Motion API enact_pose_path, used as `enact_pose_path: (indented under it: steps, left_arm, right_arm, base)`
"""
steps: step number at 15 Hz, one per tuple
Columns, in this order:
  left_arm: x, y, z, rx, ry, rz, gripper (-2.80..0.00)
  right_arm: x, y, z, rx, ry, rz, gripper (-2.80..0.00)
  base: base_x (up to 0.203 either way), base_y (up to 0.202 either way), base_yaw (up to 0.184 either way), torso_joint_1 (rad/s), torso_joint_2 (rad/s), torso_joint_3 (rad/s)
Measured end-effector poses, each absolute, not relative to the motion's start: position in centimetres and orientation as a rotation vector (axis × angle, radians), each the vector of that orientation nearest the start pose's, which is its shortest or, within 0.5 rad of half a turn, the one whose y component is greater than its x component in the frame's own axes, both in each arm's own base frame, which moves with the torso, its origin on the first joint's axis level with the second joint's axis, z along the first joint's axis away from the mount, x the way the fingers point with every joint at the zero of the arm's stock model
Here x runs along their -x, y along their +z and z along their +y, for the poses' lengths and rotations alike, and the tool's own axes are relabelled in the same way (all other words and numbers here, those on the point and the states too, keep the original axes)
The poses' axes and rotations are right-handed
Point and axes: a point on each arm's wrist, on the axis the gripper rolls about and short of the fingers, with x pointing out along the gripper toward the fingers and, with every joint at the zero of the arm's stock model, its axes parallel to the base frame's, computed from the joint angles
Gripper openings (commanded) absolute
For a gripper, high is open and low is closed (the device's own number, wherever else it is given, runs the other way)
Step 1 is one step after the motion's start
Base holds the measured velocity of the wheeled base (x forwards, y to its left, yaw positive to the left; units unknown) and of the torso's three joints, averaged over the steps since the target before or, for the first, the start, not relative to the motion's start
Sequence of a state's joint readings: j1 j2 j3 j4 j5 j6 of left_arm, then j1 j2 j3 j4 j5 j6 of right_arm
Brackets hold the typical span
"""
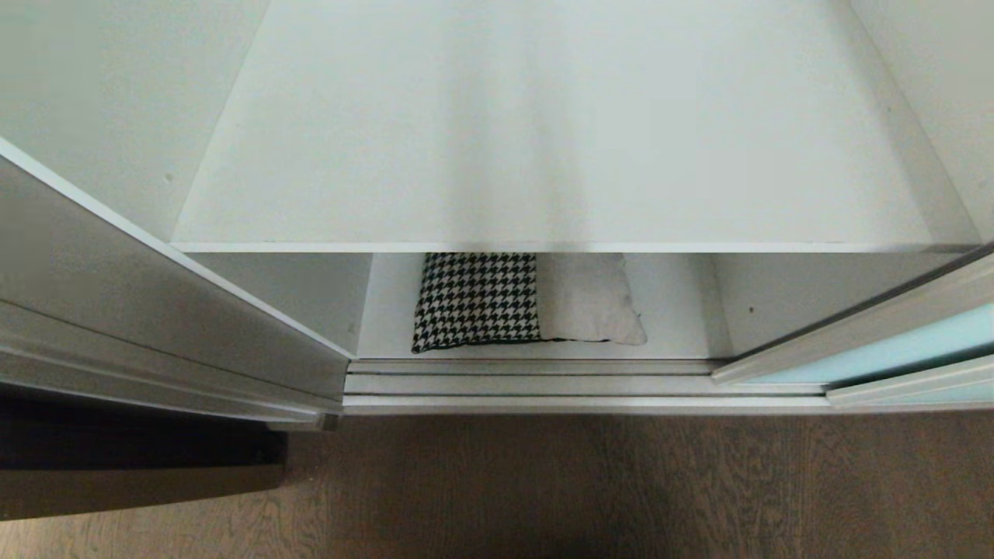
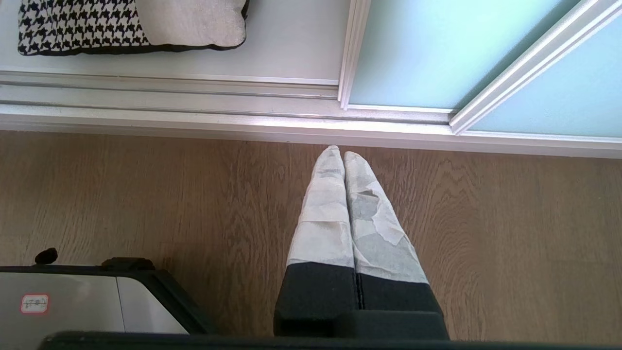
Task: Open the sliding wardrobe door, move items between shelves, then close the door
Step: Close the door
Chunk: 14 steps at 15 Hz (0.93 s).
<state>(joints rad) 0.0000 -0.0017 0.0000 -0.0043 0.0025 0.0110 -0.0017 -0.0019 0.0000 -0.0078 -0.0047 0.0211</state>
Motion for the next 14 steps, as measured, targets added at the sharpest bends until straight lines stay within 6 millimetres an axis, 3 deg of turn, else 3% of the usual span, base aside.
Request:
enact_pose_path:
  steps: [12, 14]
  left_arm:
    - [2.29, 7.59, 0.01, 0.003, 0.005, -0.006, -2.80]
    - [2.29, 7.59, 0.01, 0.003, 0.004, -0.006, -2.80]
  right_arm:
    - [2.29, 7.62, -0.01, -0.021, -0.007, -0.009, -2.80]
    - [2.29, 7.62, -0.01, -0.022, -0.007, -0.009, -2.80]
  base:
    - [0.000, 0.000, 0.000, 0.000, 0.00, 0.000]
    - [-0.112, 0.000, -0.001, 0.009, 0.00, 0.000]
